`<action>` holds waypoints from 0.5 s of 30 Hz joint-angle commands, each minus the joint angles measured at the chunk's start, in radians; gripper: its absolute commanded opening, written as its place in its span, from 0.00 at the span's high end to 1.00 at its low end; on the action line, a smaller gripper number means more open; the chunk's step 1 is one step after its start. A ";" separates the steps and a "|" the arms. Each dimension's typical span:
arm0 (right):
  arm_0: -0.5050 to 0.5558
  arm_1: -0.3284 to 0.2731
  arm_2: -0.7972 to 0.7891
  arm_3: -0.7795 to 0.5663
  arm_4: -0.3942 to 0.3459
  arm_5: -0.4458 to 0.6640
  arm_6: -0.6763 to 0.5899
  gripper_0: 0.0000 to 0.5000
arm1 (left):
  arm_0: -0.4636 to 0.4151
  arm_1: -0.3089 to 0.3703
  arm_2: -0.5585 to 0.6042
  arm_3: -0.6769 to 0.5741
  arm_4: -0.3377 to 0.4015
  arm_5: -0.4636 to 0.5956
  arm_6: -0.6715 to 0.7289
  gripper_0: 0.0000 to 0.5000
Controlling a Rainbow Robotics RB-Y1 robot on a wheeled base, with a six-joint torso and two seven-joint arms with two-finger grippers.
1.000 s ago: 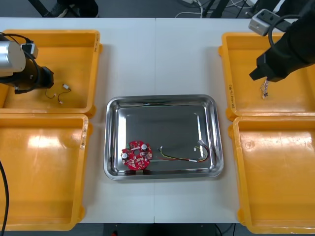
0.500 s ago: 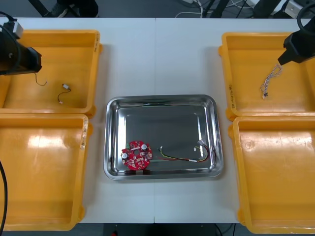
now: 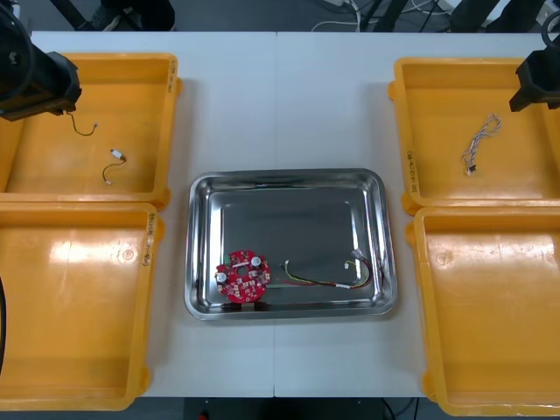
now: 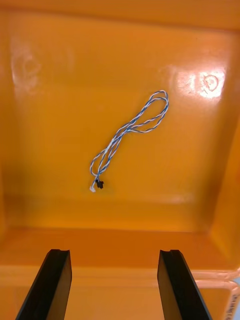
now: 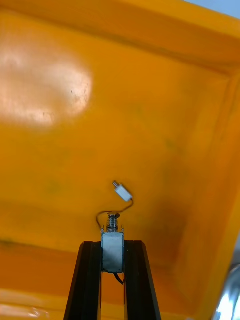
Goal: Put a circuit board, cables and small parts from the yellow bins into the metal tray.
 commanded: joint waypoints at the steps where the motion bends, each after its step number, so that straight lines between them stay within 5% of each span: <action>1: -0.064 0.048 -0.024 0.014 0.067 -0.067 -0.108 0.00 | -0.045 0.047 -0.087 -0.096 0.055 0.057 0.150 1.00; 8: -0.066 0.082 -0.060 0.112 0.096 -0.197 -0.203 0.00 | -0.043 0.038 -0.190 -0.179 0.150 0.114 0.321 1.00; 15: -0.075 0.082 -0.075 0.241 0.109 -0.331 -0.226 0.00 | -0.043 -0.021 -0.234 -0.256 0.167 0.168 0.435 1.00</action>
